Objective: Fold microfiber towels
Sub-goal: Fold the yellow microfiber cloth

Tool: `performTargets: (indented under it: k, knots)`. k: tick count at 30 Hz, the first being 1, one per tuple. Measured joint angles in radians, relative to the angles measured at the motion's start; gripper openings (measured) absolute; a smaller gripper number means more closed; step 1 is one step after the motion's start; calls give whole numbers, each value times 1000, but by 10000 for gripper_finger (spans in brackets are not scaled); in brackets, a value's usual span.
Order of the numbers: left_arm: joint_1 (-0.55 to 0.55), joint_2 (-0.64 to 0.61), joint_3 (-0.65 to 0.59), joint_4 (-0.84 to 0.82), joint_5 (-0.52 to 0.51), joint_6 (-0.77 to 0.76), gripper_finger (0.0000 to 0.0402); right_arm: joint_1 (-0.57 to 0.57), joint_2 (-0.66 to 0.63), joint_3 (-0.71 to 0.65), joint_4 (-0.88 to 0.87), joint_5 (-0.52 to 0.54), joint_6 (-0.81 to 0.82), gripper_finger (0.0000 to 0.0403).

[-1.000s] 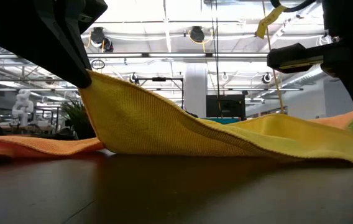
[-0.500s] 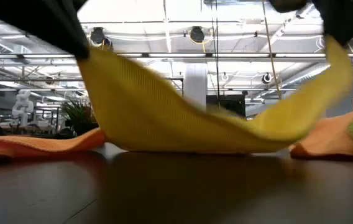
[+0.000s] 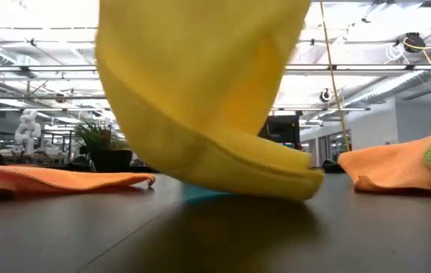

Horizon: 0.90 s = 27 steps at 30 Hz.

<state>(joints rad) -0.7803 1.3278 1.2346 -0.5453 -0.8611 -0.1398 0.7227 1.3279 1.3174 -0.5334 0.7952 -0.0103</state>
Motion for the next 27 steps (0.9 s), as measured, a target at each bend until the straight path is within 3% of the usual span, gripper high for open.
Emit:
performTargets:
  k: [5, 10, 19, 27]
  knots:
    - [-1, -108, 0, 16, -104, 14, 4, -1, -49, 0, 8, 156, -1, 0]
    - [1, -176, 0, 20, -193, 53, 3, -1, -65, 0, 9, 247, -1, 0]
    - [6, -190, 1, 28, -137, 24, 3, 10, -55, 0, 73, 252, 25, 0]
    - [-14, -153, 1, 119, -86, 61, 4, 56, -37, 0, 202, 251, -85, 0]
